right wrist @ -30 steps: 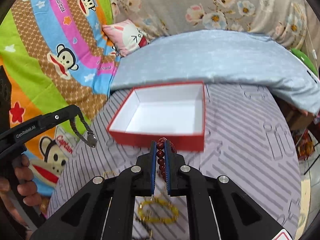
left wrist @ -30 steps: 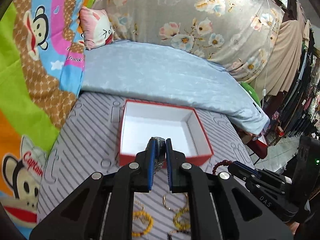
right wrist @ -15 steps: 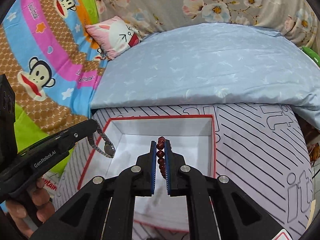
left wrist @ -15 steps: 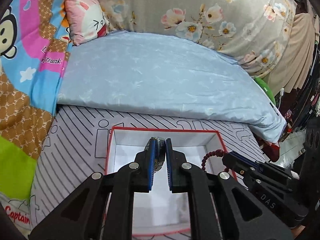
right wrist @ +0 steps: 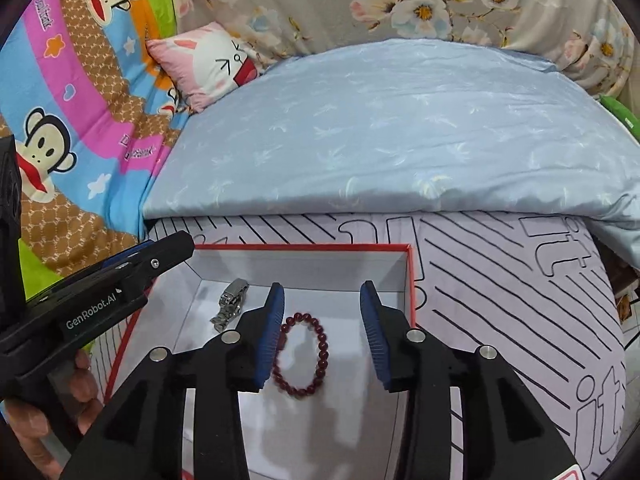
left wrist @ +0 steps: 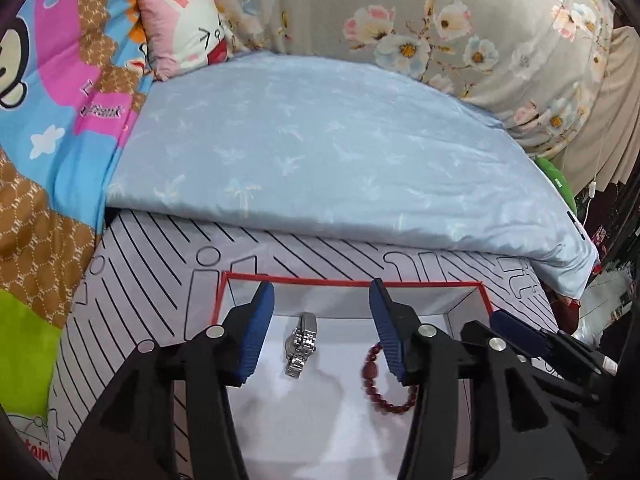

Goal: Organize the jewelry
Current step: 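Lower the watch and red bracelet into the red box and open both tools, then withdraw both open tools from the box back toward the remaining bracelets, then grasp the yellow bracelet with the left tool while the right grasps the dark bracelet, then carry both held bracelets up and over the red box, then open both tools to drop the bracelets into the red box, then withdraw both tools back to the remaining jewelry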

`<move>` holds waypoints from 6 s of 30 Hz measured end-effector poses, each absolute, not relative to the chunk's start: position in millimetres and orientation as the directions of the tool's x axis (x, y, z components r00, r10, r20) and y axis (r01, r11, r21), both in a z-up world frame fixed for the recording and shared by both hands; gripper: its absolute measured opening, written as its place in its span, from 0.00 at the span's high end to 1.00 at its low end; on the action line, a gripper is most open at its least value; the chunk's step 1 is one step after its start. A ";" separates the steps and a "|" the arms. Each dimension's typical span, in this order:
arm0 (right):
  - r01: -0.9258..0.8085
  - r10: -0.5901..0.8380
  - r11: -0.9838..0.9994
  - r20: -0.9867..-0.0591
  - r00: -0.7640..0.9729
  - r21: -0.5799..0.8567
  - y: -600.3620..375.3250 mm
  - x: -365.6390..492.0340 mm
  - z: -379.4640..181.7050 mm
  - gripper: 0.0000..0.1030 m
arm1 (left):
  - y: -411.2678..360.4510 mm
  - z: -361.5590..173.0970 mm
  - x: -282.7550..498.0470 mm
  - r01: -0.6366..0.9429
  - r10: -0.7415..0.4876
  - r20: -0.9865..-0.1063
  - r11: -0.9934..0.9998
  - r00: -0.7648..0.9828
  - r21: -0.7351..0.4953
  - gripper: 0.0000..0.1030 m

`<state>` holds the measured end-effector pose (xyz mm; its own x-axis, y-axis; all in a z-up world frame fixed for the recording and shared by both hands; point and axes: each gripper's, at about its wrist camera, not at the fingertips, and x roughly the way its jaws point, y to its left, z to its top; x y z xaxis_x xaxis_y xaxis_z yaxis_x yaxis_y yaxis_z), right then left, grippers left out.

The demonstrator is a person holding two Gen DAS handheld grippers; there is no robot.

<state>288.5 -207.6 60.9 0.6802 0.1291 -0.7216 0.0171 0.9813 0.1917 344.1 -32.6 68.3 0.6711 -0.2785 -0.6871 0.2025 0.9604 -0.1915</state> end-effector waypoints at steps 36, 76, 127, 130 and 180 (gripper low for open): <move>0.015 0.094 0.992 -0.820 0.565 0.124 -164.0 2.5 16.3 0.53 | 43.5 -8.1 79.6 0.127 -0.182 -0.799 0.983 0.573 -0.133 0.40; -0.115 0.131 0.990 -0.849 0.513 0.083 -123.3 11.2 -16.8 0.92 | 30.7 -2.9 63.5 0.200 -0.268 -0.765 0.962 0.585 -0.184 0.93; -0.041 0.147 0.983 -0.628 0.764 0.179 -187.3 138.1 117.5 0.92 | -13.8 116.7 181.5 0.312 -0.373 -0.577 0.927 0.727 -0.206 0.93; -0.044 0.166 0.979 -0.639 0.751 0.201 -185.9 164.0 110.9 0.92 | -20.9 113.7 202.2 0.308 -0.369 -0.584 0.929 0.723 -0.206 0.93; 0.004 0.102 0.991 -0.755 0.647 0.137 -165.8 65.1 41.9 0.65 | 21.9 40.9 142.1 0.116 -0.167 -0.719 0.986 0.675 -0.120 0.59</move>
<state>65.1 -165.8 41.9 0.6473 0.1020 -0.7554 0.0042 0.9905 0.1373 142.1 21.9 40.9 0.6749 -0.1669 -0.7188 0.1161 0.9860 -0.1199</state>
